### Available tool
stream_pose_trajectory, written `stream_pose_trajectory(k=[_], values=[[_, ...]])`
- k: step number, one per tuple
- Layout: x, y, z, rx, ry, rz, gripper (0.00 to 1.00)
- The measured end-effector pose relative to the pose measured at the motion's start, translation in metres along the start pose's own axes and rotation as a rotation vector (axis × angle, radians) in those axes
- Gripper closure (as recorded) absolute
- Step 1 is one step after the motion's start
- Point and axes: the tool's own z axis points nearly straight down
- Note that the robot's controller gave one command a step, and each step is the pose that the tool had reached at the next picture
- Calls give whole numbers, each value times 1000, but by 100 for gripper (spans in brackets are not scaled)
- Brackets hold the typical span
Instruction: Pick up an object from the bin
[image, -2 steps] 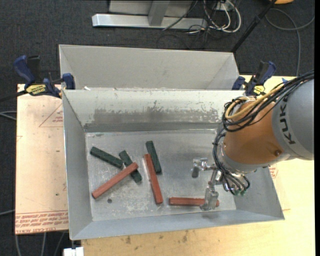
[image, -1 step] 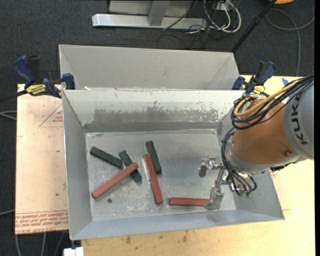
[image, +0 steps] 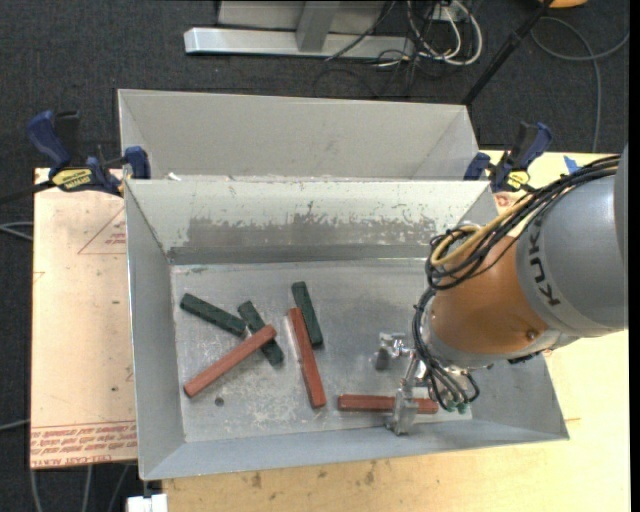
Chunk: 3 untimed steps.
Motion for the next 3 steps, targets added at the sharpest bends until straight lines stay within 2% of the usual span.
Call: stream_pose_trajectory(k=[1, 2, 3], values=[[-3, 0, -1, 1, 0, -1, 0], [-1, 0, -1, 1, 8, -2, 100], [-3, 1, -39, 1, 6, -3, 100]])
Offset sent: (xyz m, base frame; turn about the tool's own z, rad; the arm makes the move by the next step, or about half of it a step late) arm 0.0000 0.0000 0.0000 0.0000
